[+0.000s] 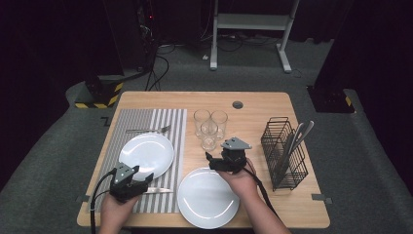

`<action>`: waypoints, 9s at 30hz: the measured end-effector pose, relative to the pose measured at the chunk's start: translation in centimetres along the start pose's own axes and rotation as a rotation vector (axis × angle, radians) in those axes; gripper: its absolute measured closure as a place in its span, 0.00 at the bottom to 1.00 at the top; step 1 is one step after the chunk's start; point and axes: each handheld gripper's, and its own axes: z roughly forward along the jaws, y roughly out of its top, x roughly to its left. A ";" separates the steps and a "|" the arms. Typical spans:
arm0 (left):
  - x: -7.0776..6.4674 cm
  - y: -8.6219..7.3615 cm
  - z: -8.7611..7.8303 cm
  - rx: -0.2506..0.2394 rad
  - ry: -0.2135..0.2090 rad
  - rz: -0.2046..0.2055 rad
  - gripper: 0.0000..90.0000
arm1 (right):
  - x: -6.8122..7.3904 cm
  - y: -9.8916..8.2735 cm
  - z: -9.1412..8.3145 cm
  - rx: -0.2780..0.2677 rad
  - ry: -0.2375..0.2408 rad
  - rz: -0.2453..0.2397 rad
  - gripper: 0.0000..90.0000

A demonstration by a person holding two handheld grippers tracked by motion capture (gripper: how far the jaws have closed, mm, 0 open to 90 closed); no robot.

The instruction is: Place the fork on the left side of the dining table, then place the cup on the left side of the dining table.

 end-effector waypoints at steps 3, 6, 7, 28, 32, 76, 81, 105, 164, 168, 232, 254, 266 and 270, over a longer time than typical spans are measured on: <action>0.1 0.0 0.0 -0.002 -0.006 -0.006 0.39 | 0.2 0.2 0.2 0.004 -0.004 0.001 0.14; 0.1 0.0 -0.1 -0.009 -0.007 -0.011 0.39 | 0.3 0.5 0.4 0.005 -0.009 -0.004 0.14; 0.2 0.0 -0.1 -0.010 -0.008 -0.012 0.39 | 0.3 0.6 0.4 0.004 -0.010 -0.003 0.14; 0.6 0.2 -0.3 -0.029 -0.008 -0.023 0.38 | -0.2 1.3 2.0 0.004 -0.034 0.019 0.14; 0.6 0.2 -0.4 -0.026 -0.014 -0.030 0.39 | -0.3 1.4 2.4 0.000 -0.032 0.029 0.14; 0.8 0.0 -0.1 -0.019 -0.023 -0.038 0.39 | -0.6 3.4 6.4 -0.008 -0.098 0.067 0.22; 0.9 0.0 -0.2 -0.022 -0.022 -0.039 0.39 | -0.6 3.4 6.4 -0.014 -0.116 0.067 0.31; 0.8 0.0 -0.3 -0.026 -0.026 -0.041 0.39 | 0.4 3.0 5.5 -0.022 -0.081 0.050 0.25; 0.9 -0.1 -0.4 -0.023 -0.038 -0.047 0.39 | 1.4 3.7 3.6 -0.069 -0.075 -0.024 0.32; 1.0 0.0 -0.4 -0.028 -0.047 -0.060 0.39 | 1.7 3.9 3.1 -0.084 -0.063 -0.025 0.32; 2.1 -0.4 -0.7 -0.034 -0.022 -0.065 0.39 | 10.3 3.1 2.6 -0.120 0.178 -0.106 0.32; 2.1 -0.4 -0.8 -0.037 -0.021 -0.061 0.39 | 12.2 2.0 2.8 -0.101 0.223 -0.135 0.32; 2.2 -0.4 -0.9 -0.043 -0.022 -0.065 0.39 | 13.1 1.3 3.2 -0.085 0.240 -0.146 0.32; 2.2 -0.4 -0.9 -0.040 -0.021 -0.064 0.39 | 13.3 1.1 3.3 -0.080 0.244 -0.151 0.32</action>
